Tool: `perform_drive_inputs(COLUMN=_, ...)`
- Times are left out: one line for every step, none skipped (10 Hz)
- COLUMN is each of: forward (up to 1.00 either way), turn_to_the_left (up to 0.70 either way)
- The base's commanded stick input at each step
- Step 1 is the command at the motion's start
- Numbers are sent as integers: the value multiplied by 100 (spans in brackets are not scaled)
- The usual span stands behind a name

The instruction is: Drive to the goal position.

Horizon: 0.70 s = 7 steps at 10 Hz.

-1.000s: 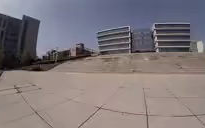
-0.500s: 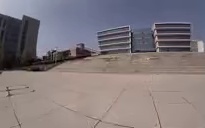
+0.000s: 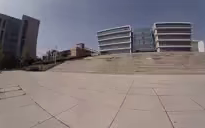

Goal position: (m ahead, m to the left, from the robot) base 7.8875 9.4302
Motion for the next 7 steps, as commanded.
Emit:
perform_drive_inputs(forward=70, turn_to_the_left=0)
perform_drive_inputs(forward=70, turn_to_the_left=0)
perform_drive_inputs(forward=70, turn_to_the_left=0)
perform_drive_inputs(forward=70, turn_to_the_left=0)
perform_drive_inputs(forward=70, turn_to_the_left=0)
perform_drive_inputs(forward=70, turn_to_the_left=0)
perform_drive_inputs(forward=70, turn_to_the_left=0)
